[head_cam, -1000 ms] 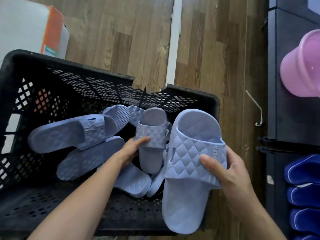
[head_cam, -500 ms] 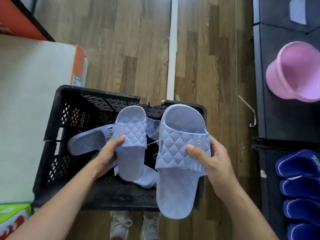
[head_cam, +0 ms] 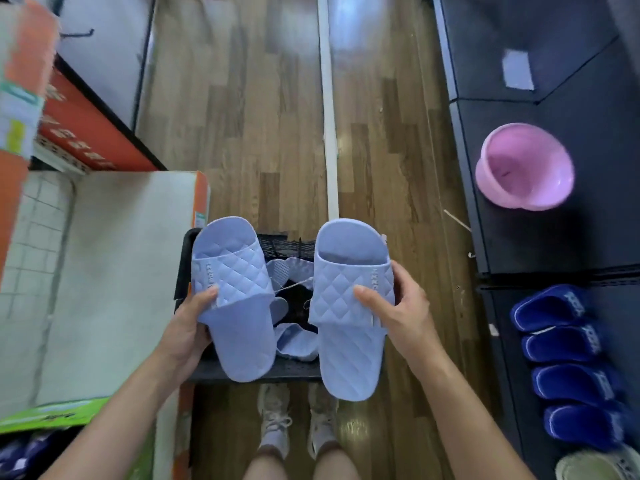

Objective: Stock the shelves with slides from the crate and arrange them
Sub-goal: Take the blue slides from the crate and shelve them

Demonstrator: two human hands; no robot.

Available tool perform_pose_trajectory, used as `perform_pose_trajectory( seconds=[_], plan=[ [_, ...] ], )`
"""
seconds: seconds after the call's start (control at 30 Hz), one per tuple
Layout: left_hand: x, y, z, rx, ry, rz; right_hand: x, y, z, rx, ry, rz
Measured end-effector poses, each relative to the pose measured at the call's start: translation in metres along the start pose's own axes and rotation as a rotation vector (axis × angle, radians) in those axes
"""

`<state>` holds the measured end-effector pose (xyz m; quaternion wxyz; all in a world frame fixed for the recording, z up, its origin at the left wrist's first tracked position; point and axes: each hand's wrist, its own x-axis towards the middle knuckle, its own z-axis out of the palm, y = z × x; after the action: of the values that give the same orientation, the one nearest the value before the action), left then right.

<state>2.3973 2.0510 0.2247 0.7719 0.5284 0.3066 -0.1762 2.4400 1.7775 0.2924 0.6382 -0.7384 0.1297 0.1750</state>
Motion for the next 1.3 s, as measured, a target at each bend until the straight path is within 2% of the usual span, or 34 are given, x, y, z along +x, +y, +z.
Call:
perform_pose_trajectory(
  seconds=[0.23,0.4,0.67,0.83,1.03,1.3],
  plan=[
    [-0.092,0.086,0.051,0.092,-0.067,0.082,-0.054,-0.068,-0.026,0.056,0.134,-0.033],
    [-0.148,0.142,0.091,0.255,-0.146,0.139,-0.097,-0.108,-0.049,0.089,0.199,-0.063],
    [-0.203,0.193,0.144,0.286,-0.207,0.184,-0.156,-0.157,-0.088,0.179,0.244,-0.095],
    [-0.227,0.217,0.173,0.319,-0.291,0.224,-0.192,-0.184,-0.115,0.192,0.329,-0.14],
    [-0.234,0.238,0.214,0.4,-0.479,0.258,-0.231,-0.201,-0.134,0.215,0.526,-0.163],
    [-0.232,0.241,0.265,0.53,-0.765,0.225,-0.293,-0.199,-0.121,0.334,0.865,-0.158]
  ],
)
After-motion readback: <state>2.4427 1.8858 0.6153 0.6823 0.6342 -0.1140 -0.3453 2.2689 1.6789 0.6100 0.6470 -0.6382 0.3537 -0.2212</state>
